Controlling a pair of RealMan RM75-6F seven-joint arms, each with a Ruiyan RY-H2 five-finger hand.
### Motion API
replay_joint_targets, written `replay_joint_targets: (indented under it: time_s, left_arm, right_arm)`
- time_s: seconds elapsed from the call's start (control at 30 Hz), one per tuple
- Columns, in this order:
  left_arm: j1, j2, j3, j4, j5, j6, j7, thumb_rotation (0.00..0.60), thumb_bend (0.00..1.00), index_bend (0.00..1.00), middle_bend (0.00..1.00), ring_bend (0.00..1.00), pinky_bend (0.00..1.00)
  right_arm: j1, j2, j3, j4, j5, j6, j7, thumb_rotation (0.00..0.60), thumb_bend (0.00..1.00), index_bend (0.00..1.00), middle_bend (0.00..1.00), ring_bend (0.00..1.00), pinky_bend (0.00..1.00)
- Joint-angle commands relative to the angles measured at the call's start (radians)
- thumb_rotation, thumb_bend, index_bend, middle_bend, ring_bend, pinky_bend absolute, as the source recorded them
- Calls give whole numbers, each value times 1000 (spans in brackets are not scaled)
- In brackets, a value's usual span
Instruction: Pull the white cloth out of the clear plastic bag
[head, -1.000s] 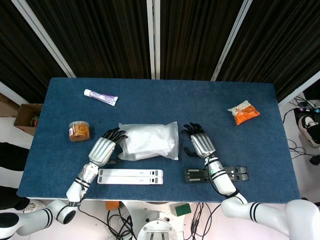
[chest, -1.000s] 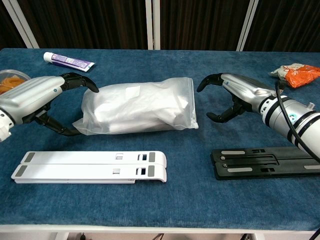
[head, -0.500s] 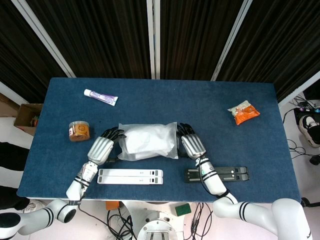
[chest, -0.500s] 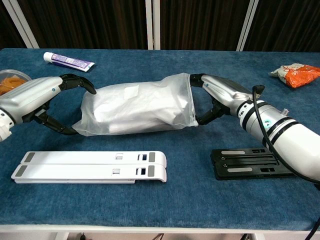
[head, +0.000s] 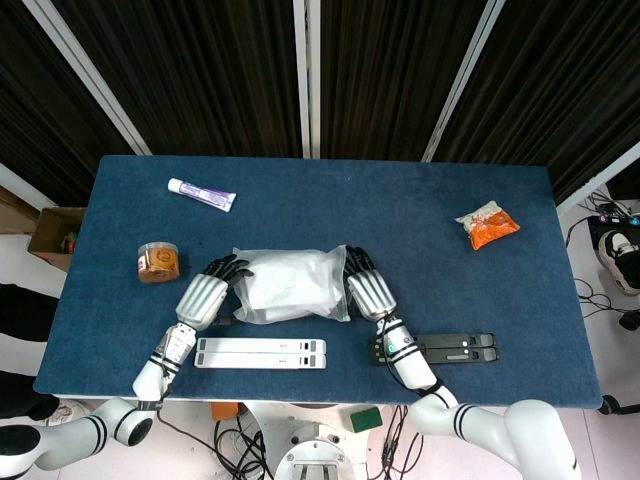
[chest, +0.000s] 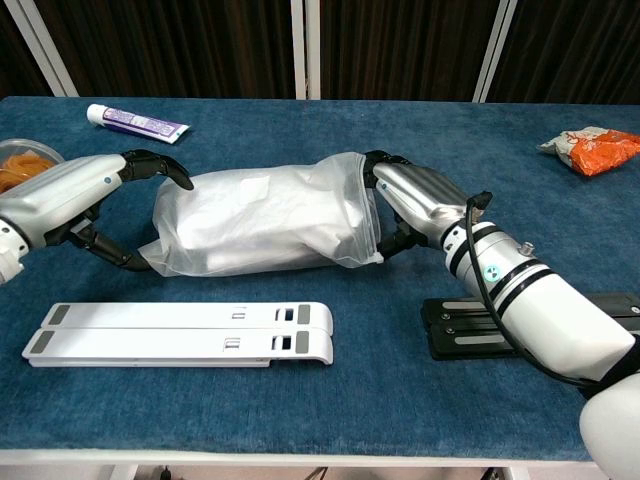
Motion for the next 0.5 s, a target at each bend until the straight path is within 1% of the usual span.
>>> replay_joint_targets:
  time_s: [0.03,0.1,0.17,0.3,0.37,0.5]
  left_arm:
    - [5,5,3,-6,2,6,0,600,133,267,166,92,163]
    - [9,10,4,-11,4,15,-1,600,133,268,165,92,163]
    - [15,17,6,-18,9,27,-4,600,133,268,165,92,163]
    - [25,29,15,-27,19,44,-5,600,132,270,165,92,163]
    - [28,34,19,-31,24,49,-5,600,133,270,166,92,163]
    - [36,38,24,-38,31,63,-9,600,132,277,166,92,163]
  right_arm:
    - [28,-147,-22,239,-67,90,88,600,385,593,239,7,52]
    - [34,-153,-28,268,-72,103,106,600,498,674,284,31,52]
    - [37,-153,-19,277,-59,125,127,600,600,734,320,66,52]
    - [41,-153,2,291,-29,149,165,600,738,798,355,99,54]
    - [41,-153,7,301,-20,157,181,600,773,806,359,103,56]
    - [33,-153,14,341,-9,177,206,600,778,807,359,103,57]
